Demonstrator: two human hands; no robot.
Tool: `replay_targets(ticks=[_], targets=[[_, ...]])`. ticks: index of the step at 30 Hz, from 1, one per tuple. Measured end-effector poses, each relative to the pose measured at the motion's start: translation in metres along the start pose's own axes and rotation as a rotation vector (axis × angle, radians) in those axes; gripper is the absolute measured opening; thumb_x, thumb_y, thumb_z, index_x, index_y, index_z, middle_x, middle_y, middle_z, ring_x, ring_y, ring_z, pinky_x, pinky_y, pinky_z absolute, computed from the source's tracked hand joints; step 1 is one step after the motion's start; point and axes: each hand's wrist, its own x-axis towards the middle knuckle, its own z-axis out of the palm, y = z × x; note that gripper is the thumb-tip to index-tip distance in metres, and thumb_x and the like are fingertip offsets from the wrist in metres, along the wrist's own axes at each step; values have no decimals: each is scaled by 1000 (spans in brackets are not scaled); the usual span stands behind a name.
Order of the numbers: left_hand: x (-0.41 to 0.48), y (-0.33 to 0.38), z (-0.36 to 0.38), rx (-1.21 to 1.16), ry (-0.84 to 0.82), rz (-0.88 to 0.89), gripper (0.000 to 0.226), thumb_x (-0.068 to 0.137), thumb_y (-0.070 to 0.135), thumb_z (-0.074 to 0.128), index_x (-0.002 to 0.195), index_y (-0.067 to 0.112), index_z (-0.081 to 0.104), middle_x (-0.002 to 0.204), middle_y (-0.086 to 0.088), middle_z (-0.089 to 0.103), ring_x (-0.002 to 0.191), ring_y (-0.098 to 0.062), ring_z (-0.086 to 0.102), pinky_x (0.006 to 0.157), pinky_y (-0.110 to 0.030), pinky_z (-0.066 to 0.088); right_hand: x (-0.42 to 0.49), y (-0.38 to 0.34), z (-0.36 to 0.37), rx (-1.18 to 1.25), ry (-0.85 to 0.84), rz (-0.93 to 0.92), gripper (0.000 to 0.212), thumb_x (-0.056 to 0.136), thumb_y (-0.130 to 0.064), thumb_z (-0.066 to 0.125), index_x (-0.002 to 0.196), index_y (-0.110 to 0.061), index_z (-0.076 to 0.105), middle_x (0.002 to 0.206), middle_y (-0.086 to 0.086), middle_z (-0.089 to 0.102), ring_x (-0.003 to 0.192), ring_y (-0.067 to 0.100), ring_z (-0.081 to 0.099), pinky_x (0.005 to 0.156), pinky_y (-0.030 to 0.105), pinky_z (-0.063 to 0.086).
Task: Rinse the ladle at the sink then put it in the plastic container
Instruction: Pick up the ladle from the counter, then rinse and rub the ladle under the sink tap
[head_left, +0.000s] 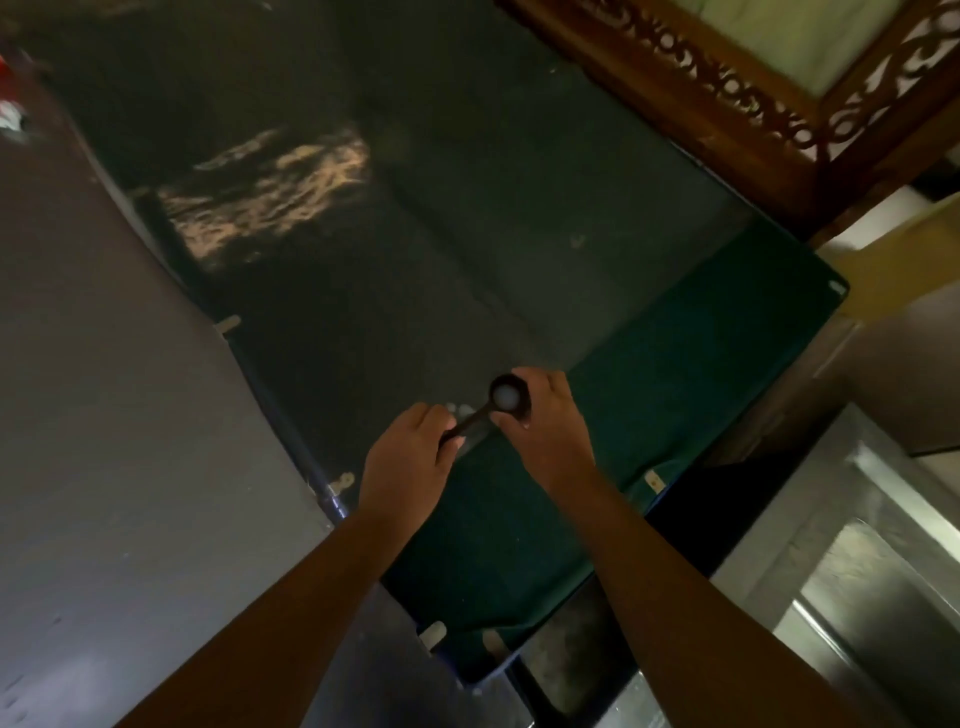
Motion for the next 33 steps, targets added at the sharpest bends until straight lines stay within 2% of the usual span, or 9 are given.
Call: replay_targets(ticks=[3, 5, 12, 16, 18, 22, 26, 29, 33], targets=[[1, 7, -10, -20, 15, 8, 11, 92, 28, 61, 99, 20, 58, 95, 2, 55, 71, -8, 47, 55, -18, 33, -5, -8, -13, 24, 35, 3, 51, 78, -32, 77, 120, -26, 49, 125, 3, 50, 98, 28, 61, 76, 42, 55], [0, 14, -20, -30, 35, 37, 10, 91, 26, 62, 97, 19, 58, 93, 2, 54, 68, -9, 46, 53, -16, 28, -9, -13, -24, 32, 72, 2, 52, 76, -32, 79, 118, -25, 50, 123, 4, 55, 98, 27, 62, 74, 38, 54], [-13, 55, -62, -29, 45, 155, 9, 92, 26, 60, 93, 17, 60, 90, -4, 56, 67, -25, 56, 53, -39, 49, -40, -31, -78, 29, 130, 15, 48, 73, -38, 80, 110, -29, 50, 102, 0, 70, 89, 22, 66, 64, 26, 45], [-28, 81, -85, -53, 64, 242, 8, 91, 29, 60, 91, 20, 61, 83, -1, 57, 67, -22, 55, 53, -36, 45, -70, -42, -115, 51, 164, -9, 45, 74, -38, 80, 106, -30, 51, 85, -9, 62, 76, 16, 64, 59, 25, 46], [-38, 96, -96, -72, 65, 279, 9, 91, 29, 60, 87, 21, 60, 79, 2, 54, 66, -19, 51, 53, -34, 39, -87, -45, -134, 68, 178, -17, 44, 74, -39, 80, 107, -30, 52, 85, -9, 63, 74, 14, 64, 59, 28, 50], [-69, 130, -114, -81, 97, 380, 15, 90, 26, 64, 78, 18, 59, 74, 1, 56, 63, -19, 51, 53, -39, 45, -130, -46, -168, 111, 196, -29, 45, 75, -41, 79, 107, -30, 51, 87, -7, 64, 79, 14, 64, 63, 30, 52], [-117, 173, -125, -102, 137, 486, 16, 86, 22, 71, 75, 16, 60, 71, 2, 58, 62, -17, 53, 53, -35, 45, -190, -41, -202, 158, 229, -72, 53, 76, -36, 79, 120, -30, 51, 105, 2, 71, 97, 20, 67, 81, 39, 57], [-149, 208, -127, -110, 115, 538, 15, 85, 24, 72, 76, 19, 61, 70, 9, 55, 62, -10, 51, 55, -31, 43, -238, -31, -229, 167, 280, -75, 53, 74, -36, 80, 120, -34, 54, 100, -4, 73, 91, 12, 68, 81, 27, 55], [-190, 257, -124, -128, 53, 616, 12, 80, 21, 74, 74, 20, 63, 68, 8, 60, 61, -10, 56, 55, -35, 47, -310, -11, -267, 181, 339, -37, 48, 72, -39, 81, 113, -33, 58, 89, -9, 68, 73, -1, 60, 69, 5, 44]])
